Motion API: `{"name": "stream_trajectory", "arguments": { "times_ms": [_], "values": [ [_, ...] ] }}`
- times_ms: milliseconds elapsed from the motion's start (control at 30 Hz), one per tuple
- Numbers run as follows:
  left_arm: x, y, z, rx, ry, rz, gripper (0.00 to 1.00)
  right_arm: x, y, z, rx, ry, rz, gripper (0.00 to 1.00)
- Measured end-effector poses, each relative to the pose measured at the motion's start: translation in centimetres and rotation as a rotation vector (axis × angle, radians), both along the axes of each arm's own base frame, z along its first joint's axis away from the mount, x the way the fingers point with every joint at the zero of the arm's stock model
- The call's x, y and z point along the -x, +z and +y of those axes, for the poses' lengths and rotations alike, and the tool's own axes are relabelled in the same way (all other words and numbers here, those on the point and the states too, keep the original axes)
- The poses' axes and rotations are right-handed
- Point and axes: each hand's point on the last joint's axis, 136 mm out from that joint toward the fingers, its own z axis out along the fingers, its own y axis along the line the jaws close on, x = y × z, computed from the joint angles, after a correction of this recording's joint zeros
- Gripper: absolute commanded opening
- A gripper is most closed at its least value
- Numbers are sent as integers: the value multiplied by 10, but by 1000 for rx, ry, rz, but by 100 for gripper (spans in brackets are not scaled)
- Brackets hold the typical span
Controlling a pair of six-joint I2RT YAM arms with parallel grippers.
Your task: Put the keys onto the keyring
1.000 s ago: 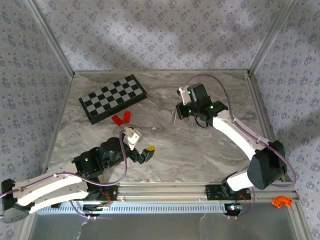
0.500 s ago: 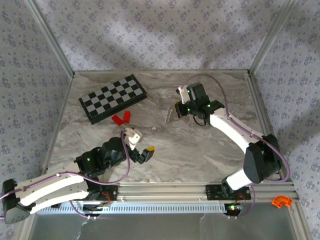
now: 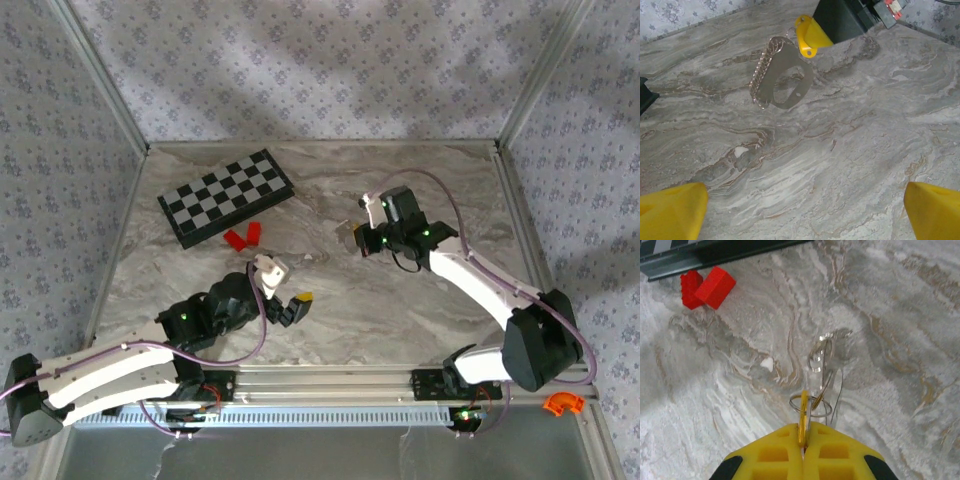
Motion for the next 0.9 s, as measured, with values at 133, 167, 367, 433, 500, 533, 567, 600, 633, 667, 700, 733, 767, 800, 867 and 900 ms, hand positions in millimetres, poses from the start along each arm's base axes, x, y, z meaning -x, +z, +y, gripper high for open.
{"name": "stream_trajectory", "arguments": {
  "times_ms": [133,167,367,433,500,533,567,600,633,667,700,733,767,800,867,900],
  "values": [
    [0,-1,0,-1,0,1,100,11,-9,-1,-6,0,32,0],
    [0,-1,0,0,0,0,100,13,-11,-2,-7,-2,40,0],
    [0,-4,1,-3,3,2,100,26,-19,0,-20,-2,74,0],
    [0,-6,2,-4,4,4,100,30,-22,2,-24,2,85,0],
    [0,-5,3,-1,5,1,100,34,-26,3,-27,5,97,0],
    [0,-5,3,0,5,1,100,37,-28,3,-29,5,106,0],
    [0,-4,4,3,5,-1,100,39,-31,3,-30,3,113,0],
    [0,-3,4,5,5,-1,100,42,-35,3,-28,4,120,0],
    [0,-3,4,6,5,-2,100,43,-37,3,-29,1,127,0],
    [0,-3,4,6,5,-3,100,45,-40,3,-29,-1,135,0],
    [0,-3,4,6,5,-2,100,47,-43,2,-29,-4,142,0],
    [0,-3,4,6,6,-2,100,48,-46,3,-30,-6,148,0],
    [1,-4,4,5,5,-1,100,50,-49,2,-28,-7,156,0],
    [1,-5,4,4,3,0,100,52,-52,2,-27,-8,162,0],
    [1,-7,5,2,3,2,100,55,-58,1,-25,-12,176,0],
    [1,-8,5,0,3,3,100,57,-60,1,-25,-13,182,0]
  ]
}}
